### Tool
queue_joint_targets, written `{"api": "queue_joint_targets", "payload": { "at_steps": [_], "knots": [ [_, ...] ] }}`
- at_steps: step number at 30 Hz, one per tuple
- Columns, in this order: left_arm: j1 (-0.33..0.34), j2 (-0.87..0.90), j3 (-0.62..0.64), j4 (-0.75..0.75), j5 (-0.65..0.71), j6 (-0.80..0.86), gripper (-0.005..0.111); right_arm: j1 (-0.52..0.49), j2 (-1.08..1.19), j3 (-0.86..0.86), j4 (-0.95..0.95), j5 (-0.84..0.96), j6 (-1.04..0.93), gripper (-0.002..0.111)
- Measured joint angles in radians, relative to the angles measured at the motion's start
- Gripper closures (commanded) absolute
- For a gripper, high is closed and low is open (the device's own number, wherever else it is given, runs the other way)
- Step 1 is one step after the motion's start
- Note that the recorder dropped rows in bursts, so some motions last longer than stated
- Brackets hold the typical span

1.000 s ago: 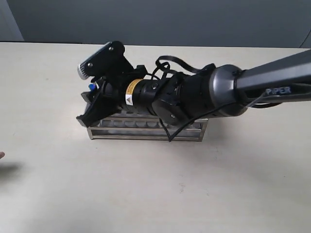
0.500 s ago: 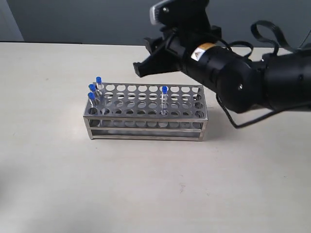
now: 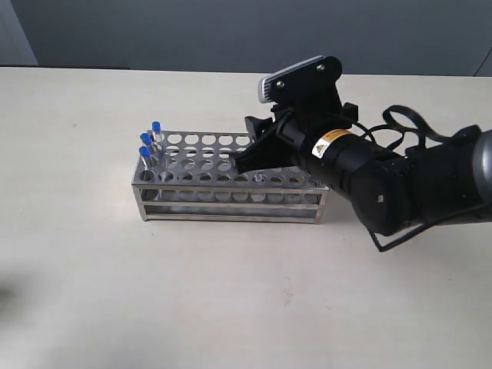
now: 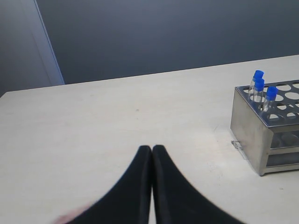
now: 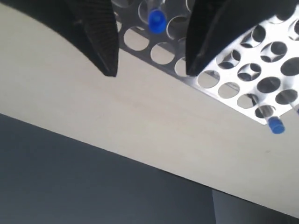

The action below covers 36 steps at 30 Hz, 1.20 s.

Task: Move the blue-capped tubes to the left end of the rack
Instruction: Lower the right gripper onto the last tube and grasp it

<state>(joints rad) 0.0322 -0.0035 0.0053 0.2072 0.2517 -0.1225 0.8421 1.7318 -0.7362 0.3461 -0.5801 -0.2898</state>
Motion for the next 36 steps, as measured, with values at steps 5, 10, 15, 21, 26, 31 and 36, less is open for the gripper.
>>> {"api": "queue_joint_targets", "payload": {
  "at_steps": [5, 10, 15, 21, 26, 31, 36],
  "knots": [
    [0.000, 0.000, 0.000, 0.000, 0.000, 0.000, 0.106, 0.000, 0.069, 0.000, -0.035, -0.050, 0.037, 0.063],
    [0.000, 0.000, 0.000, 0.000, 0.000, 0.000, 0.106, 0.000, 0.116, 0.000, -0.030, -0.104, 0.043, 0.063],
    [0.000, 0.000, 0.000, 0.000, 0.000, 0.000, 0.106, 0.000, 0.151, -0.004, -0.028, -0.114, 0.043, 0.070],
    [0.000, 0.000, 0.000, 0.000, 0.000, 0.000, 0.106, 0.000, 0.169, -0.029, -0.025, -0.100, 0.043, 0.108],
    [0.000, 0.000, 0.000, 0.000, 0.000, 0.000, 0.106, 0.000, 0.169, -0.033, -0.025, -0.092, 0.045, 0.108],
    [0.000, 0.000, 0.000, 0.000, 0.000, 0.000, 0.106, 0.000, 0.105, -0.033, -0.023, -0.053, 0.012, 0.108],
    [0.000, 0.000, 0.000, 0.000, 0.000, 0.000, 0.106, 0.000, -0.037, -0.041, -0.042, -0.022, -0.029, 0.108]
  ]
}}
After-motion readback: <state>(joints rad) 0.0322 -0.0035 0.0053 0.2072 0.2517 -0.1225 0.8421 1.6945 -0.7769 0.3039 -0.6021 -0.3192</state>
